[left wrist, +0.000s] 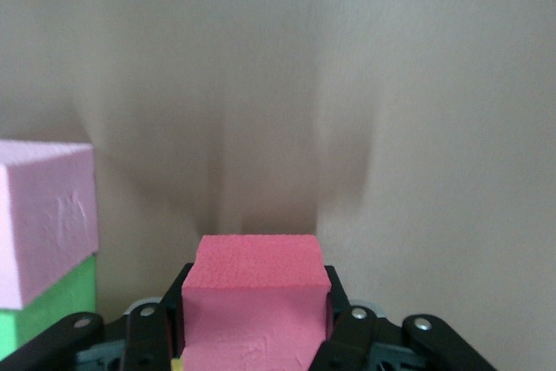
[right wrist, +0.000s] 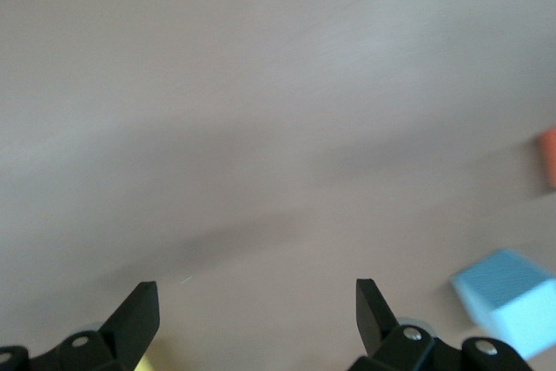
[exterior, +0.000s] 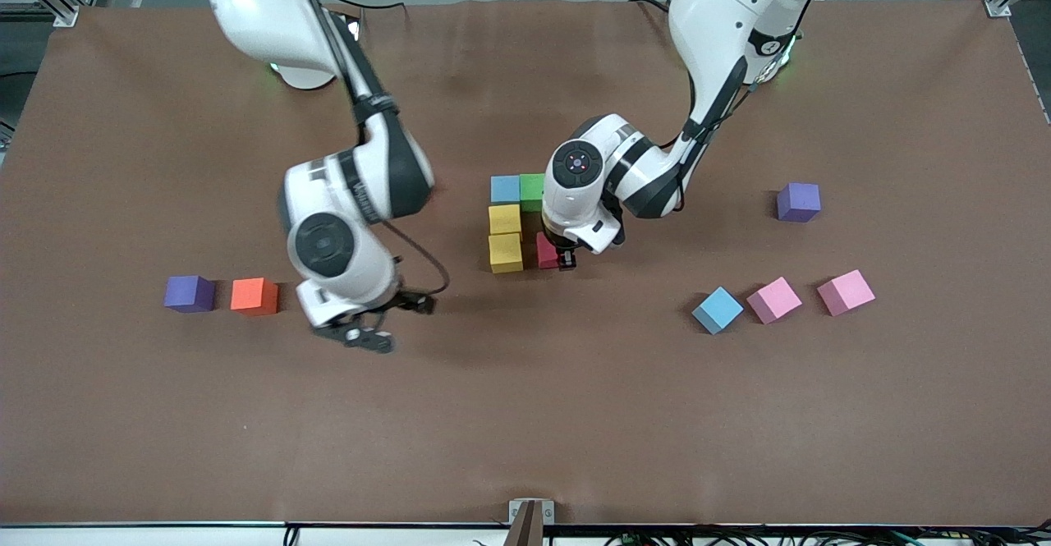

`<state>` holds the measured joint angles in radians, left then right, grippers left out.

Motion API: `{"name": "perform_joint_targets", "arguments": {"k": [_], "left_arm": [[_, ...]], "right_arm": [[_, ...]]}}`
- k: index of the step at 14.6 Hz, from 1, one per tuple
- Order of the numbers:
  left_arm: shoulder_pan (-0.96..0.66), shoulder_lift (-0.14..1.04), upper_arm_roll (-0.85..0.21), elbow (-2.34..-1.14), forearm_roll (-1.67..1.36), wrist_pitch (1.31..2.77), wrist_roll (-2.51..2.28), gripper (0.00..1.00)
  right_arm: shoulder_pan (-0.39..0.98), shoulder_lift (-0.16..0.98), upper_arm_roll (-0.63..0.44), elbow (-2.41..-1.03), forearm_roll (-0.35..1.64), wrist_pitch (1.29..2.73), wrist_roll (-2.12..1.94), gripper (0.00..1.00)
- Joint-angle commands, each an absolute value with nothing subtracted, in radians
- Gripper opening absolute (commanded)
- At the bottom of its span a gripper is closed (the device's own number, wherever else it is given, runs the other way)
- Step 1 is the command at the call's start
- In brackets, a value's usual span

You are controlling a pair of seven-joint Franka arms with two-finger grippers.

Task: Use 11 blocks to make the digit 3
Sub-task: 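Place the red block with the left gripper while the right gripper reaches blue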

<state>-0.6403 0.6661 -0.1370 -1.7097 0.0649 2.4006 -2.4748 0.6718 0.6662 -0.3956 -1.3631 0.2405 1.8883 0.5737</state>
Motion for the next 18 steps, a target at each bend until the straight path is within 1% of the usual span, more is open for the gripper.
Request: {"name": "perform_joint_targets", "arguments": {"k": [1, 4, 7, 10, 12, 15, 18], "left_arm": [[-0.660, 0.684, -0.124, -1.684, 0.089, 2.416, -2.502, 0.25], [-0.678, 0.693, -0.121, -1.683, 0.097, 2.416, -2.503, 0.25], [-0.692, 0.698, -0.123, -1.683, 0.147, 2.416, -2.519, 0.25], [-0.699, 0.710, -0.123, -1.683, 0.193, 2.416, -2.520, 0.25], [-0.699, 0.715, -0.123, -1.671, 0.195, 2.416, -2.520, 0.25], [-0.707, 0.726, -0.123, -1.654, 0.195, 2.416, -2.520, 0.25], [-0.707, 0.739, -0.123, -1.632, 0.195, 2.416, -2.523, 0.25]], "right_arm": [[0.589, 0.614, -0.391, -1.431, 0.247, 1.882, 0.501, 1.00], [0.505, 0.592, -0.391, -1.503, 0.248, 1.893, 0.372, 1.00], [0.469, 0.566, -0.388, -1.577, 0.250, 1.891, 0.212, 1.00], [0.462, 0.500, -0.377, -1.717, 0.250, 1.920, 0.123, 1.00], [0.459, 0.447, -0.350, -1.822, 0.249, 1.927, 0.014, 1.00], [0.457, 0.428, -0.348, -1.885, 0.249, 1.928, -0.202, 1.00], [0.451, 0.428, -0.348, -1.916, 0.241, 1.947, -0.311, 1.00]]}}
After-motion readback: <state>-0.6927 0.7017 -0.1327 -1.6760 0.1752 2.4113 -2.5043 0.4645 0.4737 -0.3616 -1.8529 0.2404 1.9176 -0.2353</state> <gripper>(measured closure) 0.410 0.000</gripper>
